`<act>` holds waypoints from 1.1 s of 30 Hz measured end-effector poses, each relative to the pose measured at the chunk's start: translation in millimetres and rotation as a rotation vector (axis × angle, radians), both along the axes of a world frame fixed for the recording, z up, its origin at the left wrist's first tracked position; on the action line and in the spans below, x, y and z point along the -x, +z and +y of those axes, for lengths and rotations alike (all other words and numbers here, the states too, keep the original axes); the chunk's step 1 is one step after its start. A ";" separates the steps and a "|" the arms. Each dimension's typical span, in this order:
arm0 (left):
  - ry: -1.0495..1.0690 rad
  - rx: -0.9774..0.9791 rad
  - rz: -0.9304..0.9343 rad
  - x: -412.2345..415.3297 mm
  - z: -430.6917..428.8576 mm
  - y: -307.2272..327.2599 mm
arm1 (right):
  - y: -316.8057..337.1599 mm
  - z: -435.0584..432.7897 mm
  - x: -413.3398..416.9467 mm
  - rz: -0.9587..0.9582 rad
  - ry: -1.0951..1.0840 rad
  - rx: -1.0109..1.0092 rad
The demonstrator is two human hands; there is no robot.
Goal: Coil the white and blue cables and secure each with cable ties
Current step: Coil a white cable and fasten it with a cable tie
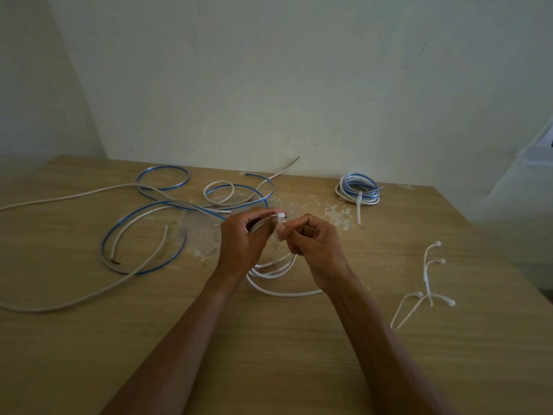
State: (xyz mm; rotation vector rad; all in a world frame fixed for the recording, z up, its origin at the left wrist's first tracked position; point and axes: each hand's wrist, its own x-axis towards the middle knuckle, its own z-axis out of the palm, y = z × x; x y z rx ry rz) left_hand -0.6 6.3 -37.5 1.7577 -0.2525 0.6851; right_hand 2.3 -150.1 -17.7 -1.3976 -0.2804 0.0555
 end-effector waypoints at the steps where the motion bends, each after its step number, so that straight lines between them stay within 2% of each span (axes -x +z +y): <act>1: 0.003 -0.012 -0.004 0.6 -0.1 0.2 | 0.1 -0.2 0.1 -0.002 0.004 -0.004; 17: 0.022 -0.125 -0.096 2.7 -6.0 2.9 | 12.8 -7.9 2.6 0.154 0.126 -0.085; 22: 0.040 -0.245 -0.145 2.1 -6.8 0.6 | 16.6 -7.8 2.7 0.352 0.196 -0.196; 26: 0.026 -0.215 -0.138 3.6 -5.7 1.8 | 16.1 -7.8 2.2 0.439 0.234 -0.307; 30: 0.035 -0.215 -0.153 3.5 -6.3 3.2 | 11.8 -5.4 1.2 0.338 0.181 -0.349; 33: 0.047 -0.209 -0.146 3.5 -6.4 3.6 | 8.3 -3.1 2.6 0.178 0.118 -0.268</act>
